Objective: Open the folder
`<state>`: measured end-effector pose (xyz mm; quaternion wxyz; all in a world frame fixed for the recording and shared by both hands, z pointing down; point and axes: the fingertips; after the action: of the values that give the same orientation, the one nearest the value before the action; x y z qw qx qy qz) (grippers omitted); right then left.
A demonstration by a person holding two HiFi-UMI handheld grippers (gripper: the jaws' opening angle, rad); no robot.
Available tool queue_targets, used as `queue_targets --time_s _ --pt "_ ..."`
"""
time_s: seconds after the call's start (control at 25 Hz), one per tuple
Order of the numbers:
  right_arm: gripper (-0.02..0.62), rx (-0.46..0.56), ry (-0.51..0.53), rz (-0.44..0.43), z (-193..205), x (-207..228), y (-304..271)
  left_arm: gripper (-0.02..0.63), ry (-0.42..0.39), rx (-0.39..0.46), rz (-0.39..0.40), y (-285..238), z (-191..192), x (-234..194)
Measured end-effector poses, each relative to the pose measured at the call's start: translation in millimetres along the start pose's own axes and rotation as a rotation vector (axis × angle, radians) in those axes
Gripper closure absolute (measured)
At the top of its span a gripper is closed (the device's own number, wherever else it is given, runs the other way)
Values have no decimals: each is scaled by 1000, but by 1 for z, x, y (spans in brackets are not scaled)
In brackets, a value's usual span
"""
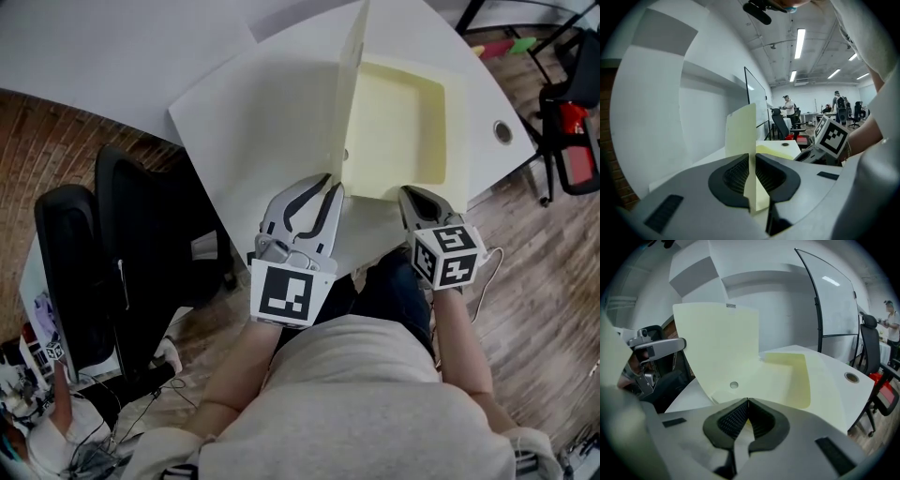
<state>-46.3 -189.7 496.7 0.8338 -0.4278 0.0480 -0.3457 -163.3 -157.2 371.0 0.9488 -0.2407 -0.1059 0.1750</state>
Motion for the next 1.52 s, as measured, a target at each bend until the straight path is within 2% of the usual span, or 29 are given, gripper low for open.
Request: queue_targets --time_s 0.24,0.64,1.08,1.52 --pt "574 -12 19 9 1 -1 0 551 57 -95 -82 2 28 -30" --pt "574 -41 71 32 1 -3 -1 551 172 -145 -174 7 56 -66" --pt "574 -53 93 36 1 -3 -1 551 253 -216 -213 6 89 -82" --pt "574 -70 111 36 0 -3 -1 545 396 -242 -252 3 118 -105"
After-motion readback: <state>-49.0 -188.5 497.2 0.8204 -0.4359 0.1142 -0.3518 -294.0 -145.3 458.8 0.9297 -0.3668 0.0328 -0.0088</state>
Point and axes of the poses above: the fingertips, and each gripper's own axes: y backward along the fingers, x to its right, z out of its underside, and after that the axes turned 11 degrees about -x, right-handed
